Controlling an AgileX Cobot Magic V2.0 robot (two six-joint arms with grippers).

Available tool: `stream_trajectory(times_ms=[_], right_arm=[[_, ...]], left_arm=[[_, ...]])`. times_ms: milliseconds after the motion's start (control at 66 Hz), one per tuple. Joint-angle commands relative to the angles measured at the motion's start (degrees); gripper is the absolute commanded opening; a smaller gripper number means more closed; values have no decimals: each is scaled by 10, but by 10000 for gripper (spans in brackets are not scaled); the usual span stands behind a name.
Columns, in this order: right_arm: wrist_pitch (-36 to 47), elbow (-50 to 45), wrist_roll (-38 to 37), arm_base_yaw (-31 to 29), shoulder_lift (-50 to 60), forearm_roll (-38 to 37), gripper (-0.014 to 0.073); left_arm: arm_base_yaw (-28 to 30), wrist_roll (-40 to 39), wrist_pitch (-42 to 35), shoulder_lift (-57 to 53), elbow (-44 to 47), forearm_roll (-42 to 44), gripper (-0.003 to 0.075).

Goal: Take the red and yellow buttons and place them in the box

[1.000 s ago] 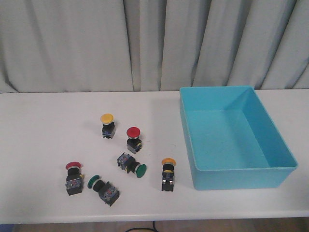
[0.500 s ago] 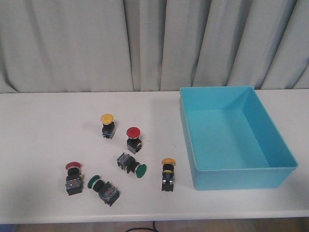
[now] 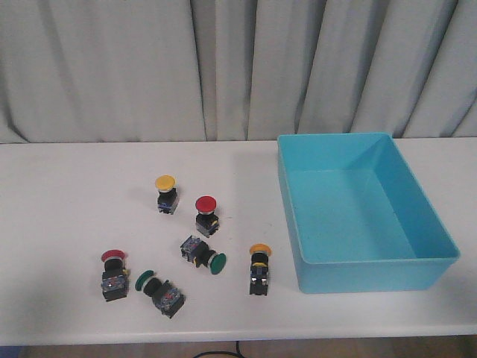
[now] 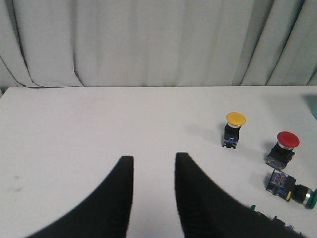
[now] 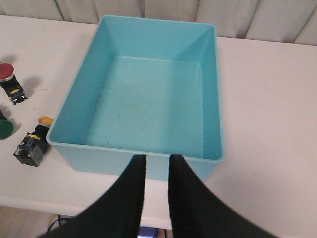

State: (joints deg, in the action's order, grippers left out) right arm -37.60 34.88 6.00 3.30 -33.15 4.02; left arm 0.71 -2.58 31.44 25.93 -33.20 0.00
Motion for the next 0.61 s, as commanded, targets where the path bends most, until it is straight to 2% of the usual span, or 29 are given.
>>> stream_trajectory(times_ms=[0, 106, 227, 409, 591], right_arm=[[34, 15, 6, -3, -4, -3, 262], [34, 15, 6, -3, -4, -3, 383], [34, 15, 6, -3, -4, -3, 484], [31, 15, 6, -3, -4, -1, 500], [31, 15, 6, -3, -4, 0, 498]], left_arm=[[0, -5, -43, 6, -14, -6, 393], [0, -5, -49, 6, -14, -6, 536], [0, -5, -59, 6, -14, -6, 618], [0, 3, -62, 7, -14, -5, 600], [-8, 66, -54, 32, -23, -21, 554]])
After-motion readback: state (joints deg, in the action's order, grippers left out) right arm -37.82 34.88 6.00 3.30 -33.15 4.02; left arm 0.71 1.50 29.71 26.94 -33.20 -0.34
